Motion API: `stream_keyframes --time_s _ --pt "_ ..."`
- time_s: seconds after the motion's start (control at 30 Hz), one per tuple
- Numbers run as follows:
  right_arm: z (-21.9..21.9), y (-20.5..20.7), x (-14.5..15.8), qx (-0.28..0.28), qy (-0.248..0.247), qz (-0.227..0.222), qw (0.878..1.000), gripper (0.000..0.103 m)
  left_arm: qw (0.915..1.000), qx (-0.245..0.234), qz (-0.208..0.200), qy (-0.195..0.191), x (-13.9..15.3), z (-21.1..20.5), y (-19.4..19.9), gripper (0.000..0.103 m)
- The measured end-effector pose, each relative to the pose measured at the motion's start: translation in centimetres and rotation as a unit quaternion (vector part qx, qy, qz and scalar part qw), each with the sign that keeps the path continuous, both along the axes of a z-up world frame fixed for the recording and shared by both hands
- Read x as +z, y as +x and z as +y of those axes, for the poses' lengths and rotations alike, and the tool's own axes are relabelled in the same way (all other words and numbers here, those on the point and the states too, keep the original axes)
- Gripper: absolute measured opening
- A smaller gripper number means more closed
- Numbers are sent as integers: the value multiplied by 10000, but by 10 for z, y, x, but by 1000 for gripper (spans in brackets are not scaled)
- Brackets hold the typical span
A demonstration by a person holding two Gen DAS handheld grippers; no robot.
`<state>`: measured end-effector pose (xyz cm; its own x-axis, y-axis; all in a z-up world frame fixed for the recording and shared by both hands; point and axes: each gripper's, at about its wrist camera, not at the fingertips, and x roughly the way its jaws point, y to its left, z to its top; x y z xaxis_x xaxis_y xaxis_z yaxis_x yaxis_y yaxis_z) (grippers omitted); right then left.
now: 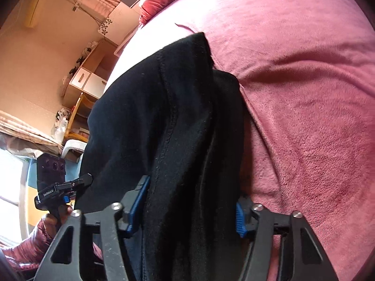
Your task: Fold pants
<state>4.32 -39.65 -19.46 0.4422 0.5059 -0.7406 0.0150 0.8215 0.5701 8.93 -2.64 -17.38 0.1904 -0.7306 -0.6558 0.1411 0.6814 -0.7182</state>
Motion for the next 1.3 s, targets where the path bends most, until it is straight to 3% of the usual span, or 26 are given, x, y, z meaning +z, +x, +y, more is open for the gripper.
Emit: stream_keyframes --time_s 0.13,0.33,0.63,0.83,1.0,1.1,1.3 --pt "16 2 24 73 -184 -218 9996 48 9994 -119 -332 32 18 5 -7 43" --pt "49 21 57 386 -163 -629 9971 47 9969 37 -782 28 48 35 -8 42" --pt "124 121 73 751 25 -834 9937 47 9885 605 -1311 452 88 101 46 42" --pt "164 191 65 863 -44 -636 9942 47 9849 967 -1218 763 80 135 97 42" --pt "178 224 26 844 -315 -174 9958 51 9824 1100 -751 1311 39 134 129 47" --pt "177 226 7 797 -155 -140 9966 56 9832 1187 -621 1238 18 131 126 53" --pt "173 217 6 822 -227 -222 9961 56 9755 1447 -801 1453 17 133 105 60"
